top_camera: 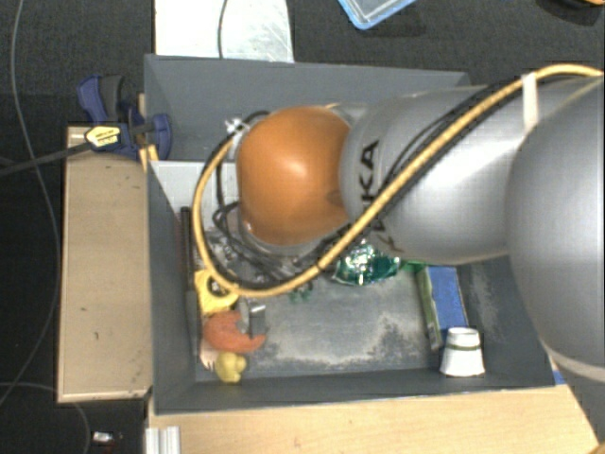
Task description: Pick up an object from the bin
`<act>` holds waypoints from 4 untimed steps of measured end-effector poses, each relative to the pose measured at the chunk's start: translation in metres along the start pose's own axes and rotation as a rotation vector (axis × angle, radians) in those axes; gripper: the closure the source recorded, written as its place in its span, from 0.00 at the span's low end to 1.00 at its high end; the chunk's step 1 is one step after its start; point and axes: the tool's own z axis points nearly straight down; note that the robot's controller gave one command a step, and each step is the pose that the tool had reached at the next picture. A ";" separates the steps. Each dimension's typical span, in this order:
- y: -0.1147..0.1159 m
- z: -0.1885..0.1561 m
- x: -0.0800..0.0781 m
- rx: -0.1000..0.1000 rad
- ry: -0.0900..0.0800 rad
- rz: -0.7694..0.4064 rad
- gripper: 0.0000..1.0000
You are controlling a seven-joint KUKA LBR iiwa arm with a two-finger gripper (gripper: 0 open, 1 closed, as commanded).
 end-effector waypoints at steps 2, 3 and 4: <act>0.011 0.039 0.002 -0.002 -0.001 -0.347 0.00; -0.014 0.106 -0.008 -0.001 -0.006 -0.438 0.00; 0.011 0.110 -0.012 0.004 -0.013 -0.864 1.00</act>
Offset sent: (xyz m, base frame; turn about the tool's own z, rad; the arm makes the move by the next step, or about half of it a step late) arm -0.0050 0.0169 -0.0525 -0.5952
